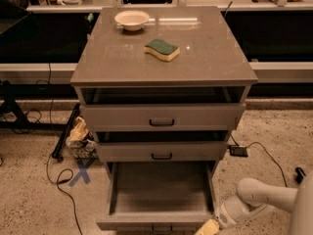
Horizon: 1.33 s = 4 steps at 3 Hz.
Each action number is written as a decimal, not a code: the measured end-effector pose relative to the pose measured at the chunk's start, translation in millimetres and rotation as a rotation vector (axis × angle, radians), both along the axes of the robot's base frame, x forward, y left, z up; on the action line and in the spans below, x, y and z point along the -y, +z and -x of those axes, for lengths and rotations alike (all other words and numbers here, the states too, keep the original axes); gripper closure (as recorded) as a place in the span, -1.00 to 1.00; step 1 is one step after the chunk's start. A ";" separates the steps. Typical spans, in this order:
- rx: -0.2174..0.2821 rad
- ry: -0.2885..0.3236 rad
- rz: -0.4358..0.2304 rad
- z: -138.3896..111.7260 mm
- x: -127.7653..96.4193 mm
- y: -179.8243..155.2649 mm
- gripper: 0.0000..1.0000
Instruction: Close bottom drawer
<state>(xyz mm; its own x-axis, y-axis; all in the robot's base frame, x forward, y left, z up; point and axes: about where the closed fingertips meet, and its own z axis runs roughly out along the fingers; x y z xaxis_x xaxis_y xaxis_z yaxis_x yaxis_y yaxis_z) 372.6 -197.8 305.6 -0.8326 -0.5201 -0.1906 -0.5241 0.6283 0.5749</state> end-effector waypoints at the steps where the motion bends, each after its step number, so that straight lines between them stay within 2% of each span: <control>1: -0.056 -0.030 0.045 6.8 18.4 -39.3 -0.19; 2: -0.053 -0.081 0.087 11.2 36.4 -65.8 0.28; 3: -0.023 -0.129 0.084 9.8 49.2 -96.7 0.74; 4: 0.022 -0.152 0.052 -3.3 41.6 -127.6 1.00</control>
Offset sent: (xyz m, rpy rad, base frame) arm -0.0107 -0.0637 -0.0965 -0.1481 0.0303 -0.1541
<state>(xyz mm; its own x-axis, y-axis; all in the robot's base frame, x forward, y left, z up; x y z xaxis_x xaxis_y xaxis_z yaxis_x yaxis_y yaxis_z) 375.9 -239.5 178.0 -0.8983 -0.3981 -0.1860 -0.4330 0.7297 0.5292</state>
